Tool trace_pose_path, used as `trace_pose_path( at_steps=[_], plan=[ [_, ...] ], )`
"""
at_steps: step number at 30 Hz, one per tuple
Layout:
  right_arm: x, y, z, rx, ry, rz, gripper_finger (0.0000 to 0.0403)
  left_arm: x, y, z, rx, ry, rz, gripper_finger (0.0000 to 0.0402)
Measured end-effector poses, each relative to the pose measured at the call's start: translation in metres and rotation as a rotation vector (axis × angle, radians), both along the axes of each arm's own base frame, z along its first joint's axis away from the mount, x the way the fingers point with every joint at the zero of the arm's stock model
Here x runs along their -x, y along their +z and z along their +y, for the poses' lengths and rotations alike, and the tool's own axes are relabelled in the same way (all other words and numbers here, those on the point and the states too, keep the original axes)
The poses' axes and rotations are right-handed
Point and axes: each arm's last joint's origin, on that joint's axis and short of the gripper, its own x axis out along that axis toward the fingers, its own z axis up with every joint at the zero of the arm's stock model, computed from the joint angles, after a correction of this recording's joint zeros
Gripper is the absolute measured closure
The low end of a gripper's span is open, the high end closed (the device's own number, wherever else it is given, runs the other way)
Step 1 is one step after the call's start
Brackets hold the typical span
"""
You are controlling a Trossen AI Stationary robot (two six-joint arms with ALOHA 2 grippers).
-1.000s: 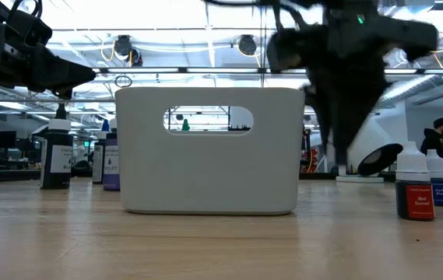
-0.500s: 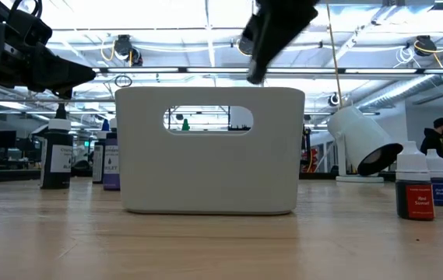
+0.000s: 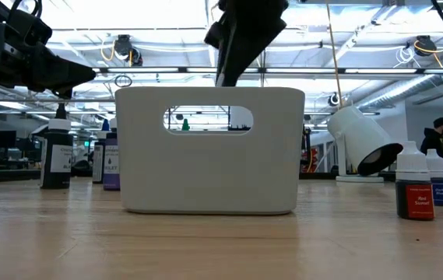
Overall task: Pick & Place food coloring
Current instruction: Put the small blue food coloring bottle into the white bin
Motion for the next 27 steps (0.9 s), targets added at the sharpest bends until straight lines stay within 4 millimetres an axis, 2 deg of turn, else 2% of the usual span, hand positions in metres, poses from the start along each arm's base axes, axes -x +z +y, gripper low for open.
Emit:
trace_pose_path(
  at_steps=[4,11,16,27],
  plan=[
    [-0.012,-0.014,0.004,-0.034,0.026,0.036,0.034,0.0,0.0,0.0,0.0,0.0,0.0,0.0344],
    [-0.016,-0.043,0.006,-0.028,0.03,0.142,0.034,0.0,0.0,0.0,0.0,-0.001,0.001,0.0344],
    [-0.018,-0.046,0.006,-0.031,0.03,0.127,0.034,0.0,0.0,0.0,0.0,-0.001,0.001,0.0344],
    [-0.01,-0.07,-0.001,-0.02,0.009,0.197,0.034,0.0,0.0,0.0,0.0,0.0,0.001,0.0344]
  ],
)
